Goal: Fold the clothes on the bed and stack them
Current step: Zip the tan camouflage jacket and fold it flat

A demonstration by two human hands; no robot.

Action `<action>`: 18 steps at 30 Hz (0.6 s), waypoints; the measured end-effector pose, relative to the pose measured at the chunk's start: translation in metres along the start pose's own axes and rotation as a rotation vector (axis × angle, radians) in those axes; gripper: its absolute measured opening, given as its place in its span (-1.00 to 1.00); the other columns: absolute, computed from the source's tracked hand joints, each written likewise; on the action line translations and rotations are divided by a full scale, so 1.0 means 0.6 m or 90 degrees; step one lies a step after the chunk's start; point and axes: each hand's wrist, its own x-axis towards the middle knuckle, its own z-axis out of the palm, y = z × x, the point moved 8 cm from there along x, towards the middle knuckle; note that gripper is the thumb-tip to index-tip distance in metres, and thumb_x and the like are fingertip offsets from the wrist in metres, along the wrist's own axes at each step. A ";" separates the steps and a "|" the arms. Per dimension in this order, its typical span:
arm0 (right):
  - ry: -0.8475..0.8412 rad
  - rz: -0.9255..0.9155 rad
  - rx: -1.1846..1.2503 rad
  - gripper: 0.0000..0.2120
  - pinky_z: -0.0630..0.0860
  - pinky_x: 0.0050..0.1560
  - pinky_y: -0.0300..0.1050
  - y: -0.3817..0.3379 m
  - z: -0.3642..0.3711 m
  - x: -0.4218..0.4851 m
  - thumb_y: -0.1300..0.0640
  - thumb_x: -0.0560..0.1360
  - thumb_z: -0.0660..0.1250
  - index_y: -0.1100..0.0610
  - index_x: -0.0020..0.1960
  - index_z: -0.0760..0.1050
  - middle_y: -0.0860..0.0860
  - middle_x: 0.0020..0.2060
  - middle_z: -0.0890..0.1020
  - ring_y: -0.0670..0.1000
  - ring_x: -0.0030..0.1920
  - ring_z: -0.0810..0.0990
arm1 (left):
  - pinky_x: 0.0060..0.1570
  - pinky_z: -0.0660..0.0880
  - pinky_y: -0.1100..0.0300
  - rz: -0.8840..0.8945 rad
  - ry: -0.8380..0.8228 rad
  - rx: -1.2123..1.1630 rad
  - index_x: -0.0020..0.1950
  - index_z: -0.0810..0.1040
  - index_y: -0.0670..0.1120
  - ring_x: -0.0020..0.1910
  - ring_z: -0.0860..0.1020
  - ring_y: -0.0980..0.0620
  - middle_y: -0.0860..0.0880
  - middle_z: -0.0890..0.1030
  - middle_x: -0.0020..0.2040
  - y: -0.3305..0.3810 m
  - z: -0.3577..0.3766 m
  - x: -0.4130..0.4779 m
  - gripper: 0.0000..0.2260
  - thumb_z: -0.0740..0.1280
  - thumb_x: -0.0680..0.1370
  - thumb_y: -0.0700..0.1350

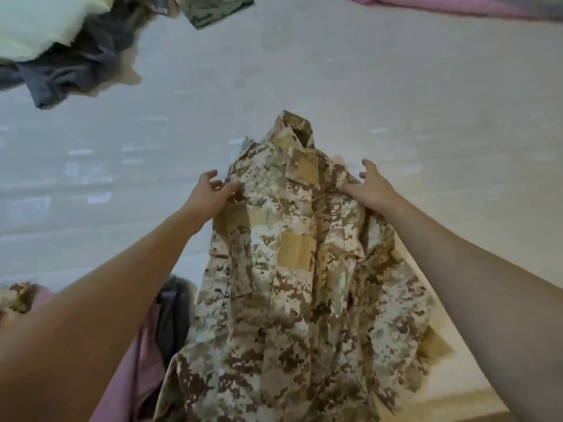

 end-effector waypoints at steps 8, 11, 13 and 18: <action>0.168 -0.158 0.044 -0.84 0.36 -0.09 -0.25 0.010 -0.150 -0.120 0.14 0.44 0.43 0.08 0.01 0.55 -0.05 -0.06 0.59 0.00 0.02 0.57 | -0.21 0.58 0.37 0.072 -0.044 -0.071 0.03 0.56 -0.03 -0.17 0.64 0.23 0.05 0.65 -0.07 0.068 -0.046 -0.039 -0.75 0.50 0.40 -0.07; 0.332 -0.205 -0.055 -0.71 0.33 -0.15 -0.23 -0.026 -0.295 -0.175 -0.05 0.36 0.48 0.11 -0.06 0.53 0.05 -0.15 0.59 0.01 -0.06 0.54 | -0.32 0.40 0.47 0.260 0.114 0.105 0.02 0.49 0.03 -0.29 0.53 0.34 0.17 0.56 -0.17 0.179 -0.120 -0.086 -0.70 0.51 0.39 0.02; 0.411 -0.222 -0.127 -0.58 0.36 -0.06 -0.13 -0.074 -0.354 -0.150 -0.10 0.34 0.43 0.20 0.01 0.53 0.17 -0.10 0.59 0.11 0.00 0.54 | -0.23 0.37 0.22 0.320 0.250 0.175 -0.01 0.43 -0.01 -0.20 0.47 0.12 0.06 0.52 -0.15 0.259 -0.148 -0.085 -0.60 0.51 0.34 0.14; 0.331 -0.084 -0.278 -0.35 0.20 0.32 0.18 -0.107 -0.359 -0.031 -0.06 0.50 0.31 0.12 0.47 0.15 0.27 0.38 0.25 0.30 0.38 0.22 | 0.23 0.38 -0.06 0.238 0.310 0.275 0.42 0.26 -0.09 0.29 0.39 -0.15 -0.14 0.41 0.32 0.326 -0.132 -0.014 -0.40 0.40 0.47 0.05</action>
